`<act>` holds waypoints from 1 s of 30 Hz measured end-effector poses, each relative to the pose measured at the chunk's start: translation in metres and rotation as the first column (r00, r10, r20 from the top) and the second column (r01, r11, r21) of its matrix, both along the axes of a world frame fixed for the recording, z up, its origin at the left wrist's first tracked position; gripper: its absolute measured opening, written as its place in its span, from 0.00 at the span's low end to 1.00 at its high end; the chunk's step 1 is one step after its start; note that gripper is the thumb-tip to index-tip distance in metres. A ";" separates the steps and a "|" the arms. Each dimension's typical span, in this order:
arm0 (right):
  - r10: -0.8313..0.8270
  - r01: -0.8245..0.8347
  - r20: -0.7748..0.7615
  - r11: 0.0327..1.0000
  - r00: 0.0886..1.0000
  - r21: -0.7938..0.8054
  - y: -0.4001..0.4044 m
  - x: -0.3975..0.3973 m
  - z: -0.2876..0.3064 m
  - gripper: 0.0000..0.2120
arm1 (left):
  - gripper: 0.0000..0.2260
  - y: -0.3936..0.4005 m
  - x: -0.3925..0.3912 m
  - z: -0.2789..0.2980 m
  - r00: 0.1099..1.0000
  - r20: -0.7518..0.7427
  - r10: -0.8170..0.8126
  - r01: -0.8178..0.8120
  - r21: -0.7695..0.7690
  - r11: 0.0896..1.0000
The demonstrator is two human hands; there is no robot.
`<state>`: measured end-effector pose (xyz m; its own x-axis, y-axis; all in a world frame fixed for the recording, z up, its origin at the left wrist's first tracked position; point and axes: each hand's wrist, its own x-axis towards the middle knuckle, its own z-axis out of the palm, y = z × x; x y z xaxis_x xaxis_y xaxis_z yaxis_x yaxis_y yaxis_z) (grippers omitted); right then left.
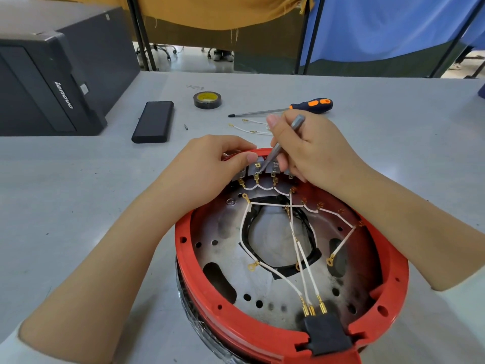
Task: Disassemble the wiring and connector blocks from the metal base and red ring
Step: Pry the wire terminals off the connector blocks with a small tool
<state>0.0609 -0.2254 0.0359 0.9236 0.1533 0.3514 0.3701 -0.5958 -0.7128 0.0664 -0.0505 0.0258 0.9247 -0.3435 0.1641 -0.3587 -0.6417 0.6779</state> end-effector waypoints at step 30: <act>-0.039 0.039 -0.007 0.999 0.999 0.016 0.004 0.004 -0.001 0.17 | 0.11 0.001 0.001 -0.002 1.000 0.023 -0.004 0.003 0.004 1.000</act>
<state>0.0649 -0.2210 0.0351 0.9311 0.1111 0.3474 0.3418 -0.5983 -0.7247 0.0673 -0.0500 0.0240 0.9196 -0.3474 0.1835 -0.3761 -0.6432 0.6670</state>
